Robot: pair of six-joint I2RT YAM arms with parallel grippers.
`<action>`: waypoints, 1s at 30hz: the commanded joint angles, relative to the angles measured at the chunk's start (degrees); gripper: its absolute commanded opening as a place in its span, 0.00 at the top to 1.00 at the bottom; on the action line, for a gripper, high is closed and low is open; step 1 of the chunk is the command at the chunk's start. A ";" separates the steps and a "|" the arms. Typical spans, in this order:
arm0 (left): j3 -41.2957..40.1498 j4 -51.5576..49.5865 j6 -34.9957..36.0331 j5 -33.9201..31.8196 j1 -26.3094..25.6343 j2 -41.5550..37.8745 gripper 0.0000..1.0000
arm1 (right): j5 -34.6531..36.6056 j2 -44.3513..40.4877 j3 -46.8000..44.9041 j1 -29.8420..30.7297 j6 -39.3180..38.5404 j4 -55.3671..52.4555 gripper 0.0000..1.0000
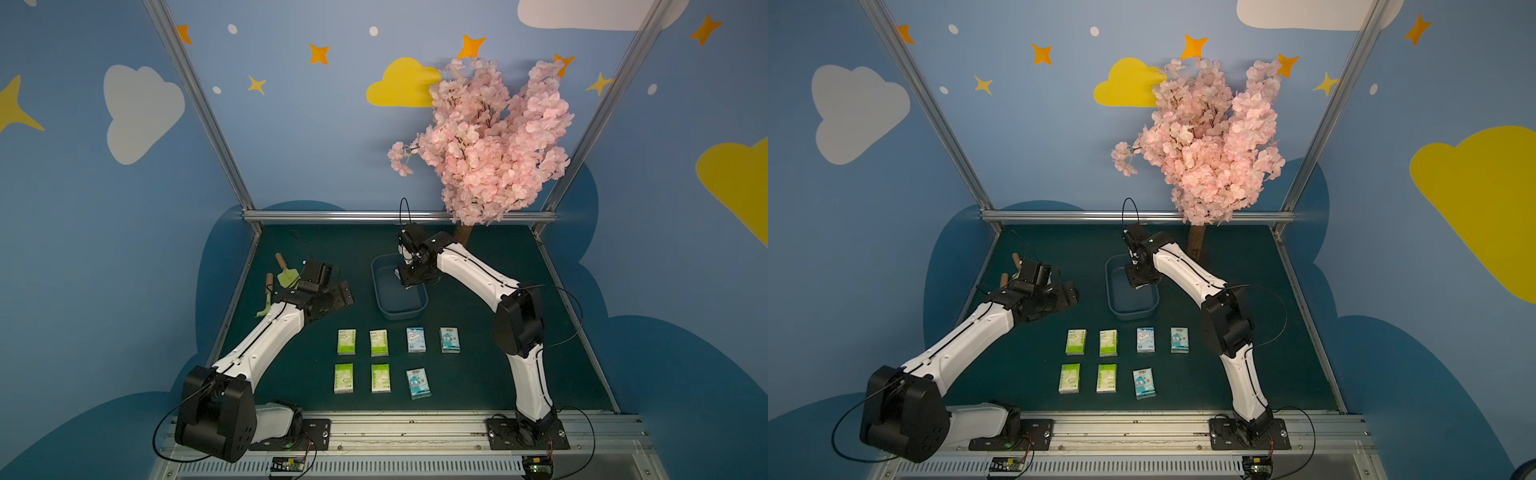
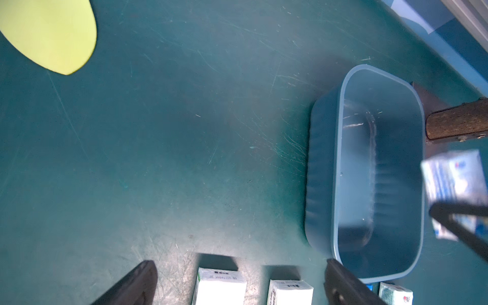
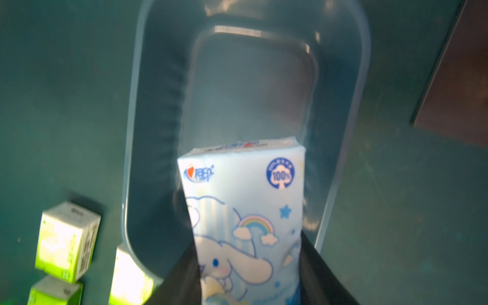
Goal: Take the pocket tissues out of the storage box
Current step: Pick up the pocket tissues from the storage box, then place the pocket tissues at the center of the board.
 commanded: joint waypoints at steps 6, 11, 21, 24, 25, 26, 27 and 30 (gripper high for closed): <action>0.38 1.03 0.59 0.92 0.20 0.47 0.00 | 1.87 -14.63 -13.30 2.82 6.21 -3.64 0.52; 0.45 1.50 0.71 0.83 0.26 0.98 0.00 | 3.35 -21.87 -20.14 3.77 8.82 -7.08 0.52; 1.05 3.21 0.96 1.00 0.22 2.20 0.00 | 3.77 -35.78 -34.72 4.78 16.13 -12.50 0.52; 1.39 3.26 1.25 1.01 0.22 2.78 0.00 | 3.43 -37.23 -37.31 5.98 18.20 -13.68 0.52; 1.50 3.31 1.38 1.01 0.22 2.98 0.00 | 3.19 -37.62 -38.15 6.47 19.00 -13.89 0.52; 1.58 3.38 1.49 0.94 0.22 3.27 0.00 | 3.08 -37.95 -39.20 7.10 19.86 -13.98 0.52; 1.73 3.48 1.58 1.05 0.22 3.41 0.00 | 3.01 -38.36 -40.09 7.53 20.76 -14.00 0.52; 2.32 3.65 1.69 1.14 0.22 4.38 0.00 | 2.10 -39.86 -43.90 8.57 23.67 -13.06 0.52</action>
